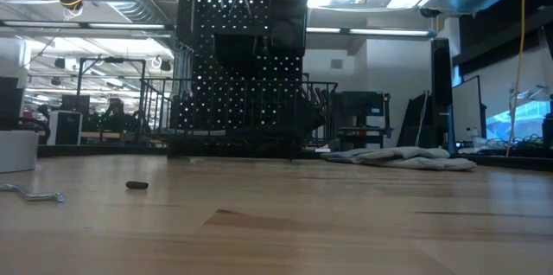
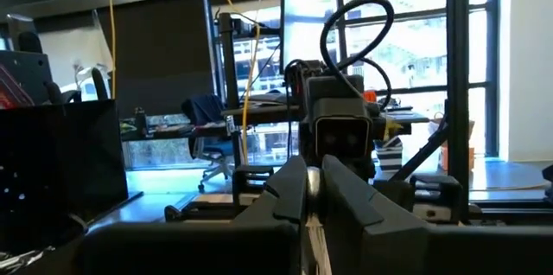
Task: Hang tools onto peg board
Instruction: Hang the wrench on the peg board
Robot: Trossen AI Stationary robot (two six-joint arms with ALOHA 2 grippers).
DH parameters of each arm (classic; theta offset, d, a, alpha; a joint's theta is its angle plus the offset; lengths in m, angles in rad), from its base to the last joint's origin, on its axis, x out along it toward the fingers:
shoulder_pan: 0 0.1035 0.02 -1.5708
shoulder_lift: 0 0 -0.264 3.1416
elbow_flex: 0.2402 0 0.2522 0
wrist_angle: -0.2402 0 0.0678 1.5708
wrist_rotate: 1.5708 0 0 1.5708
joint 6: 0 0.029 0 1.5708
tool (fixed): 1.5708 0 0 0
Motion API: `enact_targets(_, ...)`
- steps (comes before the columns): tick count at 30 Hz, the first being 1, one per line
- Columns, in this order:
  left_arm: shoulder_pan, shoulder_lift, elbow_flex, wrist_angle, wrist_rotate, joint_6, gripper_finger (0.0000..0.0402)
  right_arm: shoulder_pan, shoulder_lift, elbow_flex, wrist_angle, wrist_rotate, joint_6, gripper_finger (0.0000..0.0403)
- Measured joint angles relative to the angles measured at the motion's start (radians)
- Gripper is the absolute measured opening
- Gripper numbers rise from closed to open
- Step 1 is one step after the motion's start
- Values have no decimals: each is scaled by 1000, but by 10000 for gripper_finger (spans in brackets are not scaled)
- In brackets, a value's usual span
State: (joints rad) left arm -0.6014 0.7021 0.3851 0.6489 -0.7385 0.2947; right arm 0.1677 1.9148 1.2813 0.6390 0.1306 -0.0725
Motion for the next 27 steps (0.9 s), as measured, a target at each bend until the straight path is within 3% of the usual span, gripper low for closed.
enact_targets(4,0,0,0,0,0,0,11,-4,0,8,-14,17,-12,130)
enact_targets(10,0,0,0,-2,5,8,15,-6,0,9,-38,18,-25,29)
enact_targets(15,-1,-2,0,-5,-3,20,28,-5,0,9,-44,60,-32,25)
enact_targets(19,-14,-13,21,-27,-166,48,70,-7,-19,9,-101,109,-41,18)
enact_targets(24,-80,-51,58,-120,-493,52,123,-26,-56,9,-213,145,-60,18)
enact_targets(27,-129,-54,58,-199,-564,-33,139,-64,-50,44,-317,148,-42,18)
